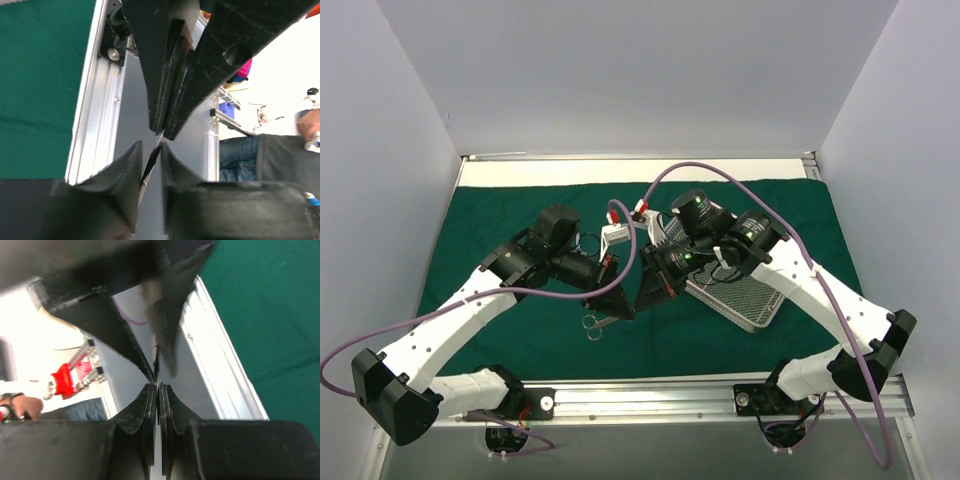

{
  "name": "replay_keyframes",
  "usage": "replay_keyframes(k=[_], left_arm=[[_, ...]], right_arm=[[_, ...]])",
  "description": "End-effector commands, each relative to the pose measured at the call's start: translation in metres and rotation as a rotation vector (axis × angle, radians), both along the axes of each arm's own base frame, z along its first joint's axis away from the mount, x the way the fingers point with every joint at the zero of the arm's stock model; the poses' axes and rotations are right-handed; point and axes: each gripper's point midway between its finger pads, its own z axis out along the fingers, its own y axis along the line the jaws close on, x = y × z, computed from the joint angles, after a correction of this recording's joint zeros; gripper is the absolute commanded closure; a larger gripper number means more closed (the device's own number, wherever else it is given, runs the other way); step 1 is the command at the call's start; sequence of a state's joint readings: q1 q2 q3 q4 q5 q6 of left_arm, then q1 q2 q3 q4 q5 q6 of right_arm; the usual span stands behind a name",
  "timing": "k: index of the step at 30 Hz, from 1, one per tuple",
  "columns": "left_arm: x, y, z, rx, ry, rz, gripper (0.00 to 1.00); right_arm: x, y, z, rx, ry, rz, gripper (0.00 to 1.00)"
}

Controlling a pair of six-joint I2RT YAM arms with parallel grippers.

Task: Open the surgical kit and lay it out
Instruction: Place the medical item in the surgical kit.

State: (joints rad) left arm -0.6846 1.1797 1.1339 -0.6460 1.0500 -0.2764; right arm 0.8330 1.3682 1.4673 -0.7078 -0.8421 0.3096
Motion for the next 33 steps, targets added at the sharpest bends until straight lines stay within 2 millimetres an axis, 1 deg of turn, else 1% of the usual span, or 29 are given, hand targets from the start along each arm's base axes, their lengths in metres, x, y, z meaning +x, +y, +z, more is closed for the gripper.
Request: replay_keyframes(k=[1,2,3,4,5,6,7,8,9,10,11,12,13,14,15,16,17,18,19,20,22,26,29,31,32,33], left_arm=[[0.001,-0.004,0.006,-0.028,-0.037,-0.017,0.84],[0.003,-0.003,0.001,-0.001,-0.04,-0.004,0.98],[0.008,-0.003,-0.002,0.025,-0.051,0.022,0.98],[0.02,-0.002,-0.009,0.07,-0.081,0.076,0.98],[0.028,-0.001,-0.012,0.111,-0.088,0.117,0.98],[0.038,0.0,-0.018,0.151,-0.099,0.169,0.98],[0.055,0.004,-0.026,0.206,-0.122,0.253,0.98],[0.066,0.007,-0.028,0.24,-0.101,0.317,0.98],[0.074,0.009,-0.029,0.255,-0.094,0.362,0.98],[0.085,0.011,-0.028,0.262,-0.098,0.415,0.98],[0.094,0.012,-0.02,0.246,-0.084,0.486,0.98],[0.101,0.015,-0.015,0.225,-0.068,0.527,0.98],[0.109,0.017,-0.009,0.204,-0.069,0.578,0.98],[0.117,0.016,0.006,0.142,-0.063,0.637,0.98],[0.124,0.019,0.01,0.121,-0.052,0.679,0.98],[0.128,0.019,0.017,0.086,-0.047,0.699,0.98],[0.133,0.016,0.034,0.008,-0.045,0.716,0.98],[0.134,0.015,0.04,-0.026,-0.034,0.714,0.98],[0.137,0.014,0.04,-0.047,-0.023,0.718,0.98],[0.14,0.01,0.049,-0.094,-0.017,0.717,0.98],[0.14,0.006,0.052,-0.119,-0.002,0.701,0.98],[0.143,0.002,0.068,-0.214,-0.001,0.707,0.98],[0.145,0.003,0.074,-0.246,0.002,0.715,0.98],[0.145,0.002,0.074,-0.261,0.017,0.716,0.98],[0.146,0.003,0.081,-0.294,0.006,0.72,0.98],[0.146,0.003,0.078,-0.296,0.017,0.723,0.98]], right_arm=[[0.002,0.008,0.017,0.047,-0.034,0.015,1.0],[0.005,0.008,0.015,0.035,-0.036,0.001,1.0],[0.011,0.007,0.013,0.021,-0.04,-0.023,1.0],[0.021,0.006,0.008,-0.006,-0.049,-0.056,0.99],[0.027,0.005,0.004,-0.028,-0.05,-0.078,0.92],[0.038,-0.003,-0.002,-0.072,-0.046,-0.129,0.69],[0.049,-0.006,-0.006,-0.104,-0.054,-0.171,0.6],[0.058,-0.008,-0.008,-0.121,-0.072,-0.215,0.55],[0.066,-0.011,-0.009,-0.132,-0.082,-0.253,0.46],[0.076,-0.016,-0.008,-0.142,-0.079,-0.318,0.42],[0.081,-0.017,-0.008,-0.145,-0.086,-0.348,0.39],[0.085,-0.015,-0.006,-0.131,-0.096,-0.363,0.38],[0.085,-0.013,-0.004,-0.118,-0.081,-0.375,0.37],[0.088,-0.007,-0.004,-0.086,-0.079,-0.378,0.37],[0.085,-0.003,-0.004,-0.06,-0.061,-0.371,0.37],[0.084,-0.001,-0.002,-0.036,-0.05,-0.375,0.36],[0.081,0.003,-0.002,-0.02,-0.023,-0.376,0.36],[0.081,0.008,-0.007,-0.001,-0.015,-0.369,0.35],[0.076,0.012,-0.007,0.018,0.007,-0.343,0.35],[0.076,0.02,-0.001,0.057,0.007,-0.332,0.35],[0.074,0.026,0.0,0.08,0.014,-0.31,0.34],[0.076,0.034,0.007,0.119,0.007,-0.278,0.35],[0.076,0.04,0.02,0.184,0.005,-0.265,0.37],[0.078,0.041,0.02,0.194,0.015,-0.265,0.41],[0.079,0.041,0.018,0.189,0.021,-0.263,0.43],[0.078,0.041,0.018,0.19,0.025,-0.256,0.47]])
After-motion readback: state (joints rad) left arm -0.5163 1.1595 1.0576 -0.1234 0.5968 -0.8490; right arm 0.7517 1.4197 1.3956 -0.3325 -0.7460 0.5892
